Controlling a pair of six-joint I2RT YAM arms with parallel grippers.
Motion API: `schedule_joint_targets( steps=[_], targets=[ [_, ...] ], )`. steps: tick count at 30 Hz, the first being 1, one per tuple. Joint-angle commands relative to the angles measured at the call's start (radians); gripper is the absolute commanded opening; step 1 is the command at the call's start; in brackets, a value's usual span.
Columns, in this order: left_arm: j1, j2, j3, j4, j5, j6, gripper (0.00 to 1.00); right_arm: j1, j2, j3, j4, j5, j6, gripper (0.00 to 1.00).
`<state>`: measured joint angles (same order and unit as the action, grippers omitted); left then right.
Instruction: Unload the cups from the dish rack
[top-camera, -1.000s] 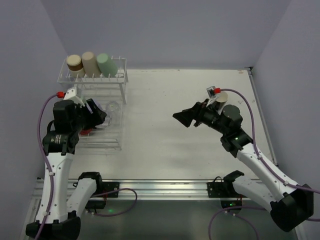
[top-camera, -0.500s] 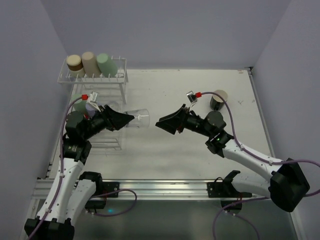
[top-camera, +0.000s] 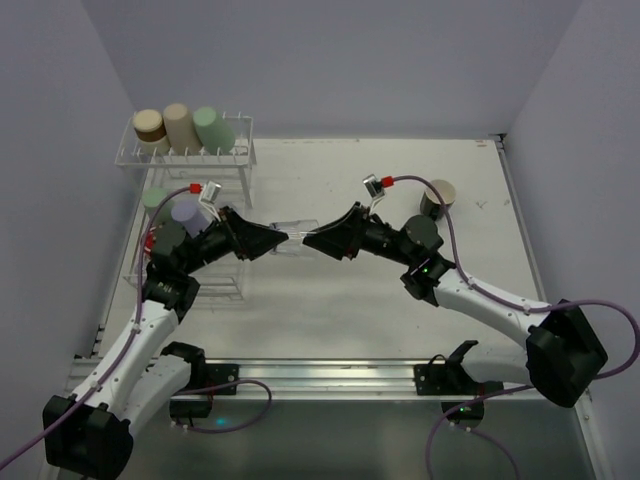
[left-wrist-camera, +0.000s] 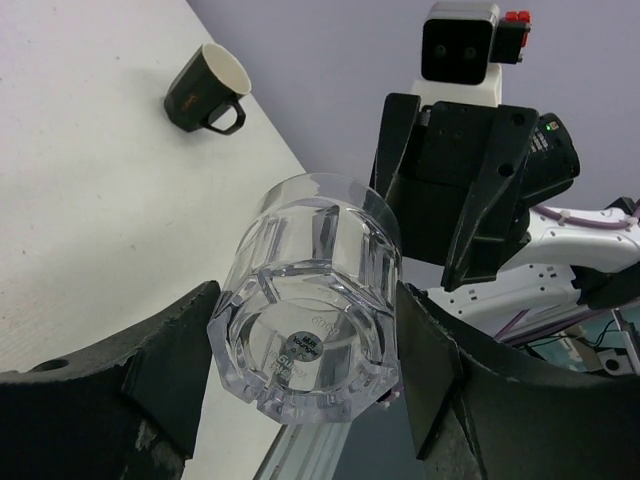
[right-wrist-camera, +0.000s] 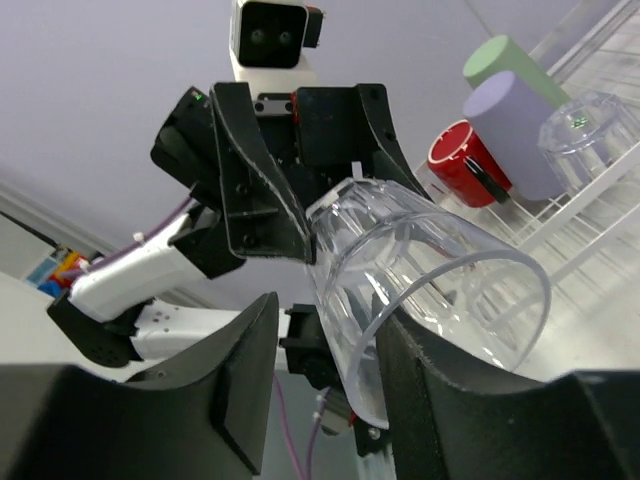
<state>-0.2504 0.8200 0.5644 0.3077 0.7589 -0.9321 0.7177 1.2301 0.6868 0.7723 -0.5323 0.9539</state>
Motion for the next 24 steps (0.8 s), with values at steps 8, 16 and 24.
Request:
schedule_joint_targets(
  steps=[8, 16, 24],
  targets=[
    [-0.026, -0.028, 0.003, -0.048, -0.035, 0.111, 0.94, -0.04, -0.007, 0.069, -0.092, 0.015, -0.056, 0.0],
    [-0.026, -0.091, 0.206, -0.68, -0.548, 0.544, 1.0, -0.184, 0.009, 0.351, -0.96, 0.273, -0.512, 0.0],
    [-0.026, -0.102, 0.121, -0.71, -0.753, 0.619, 1.0, -0.228, 0.441, 0.729, -1.372, 0.678, -0.762, 0.0]
  ],
)
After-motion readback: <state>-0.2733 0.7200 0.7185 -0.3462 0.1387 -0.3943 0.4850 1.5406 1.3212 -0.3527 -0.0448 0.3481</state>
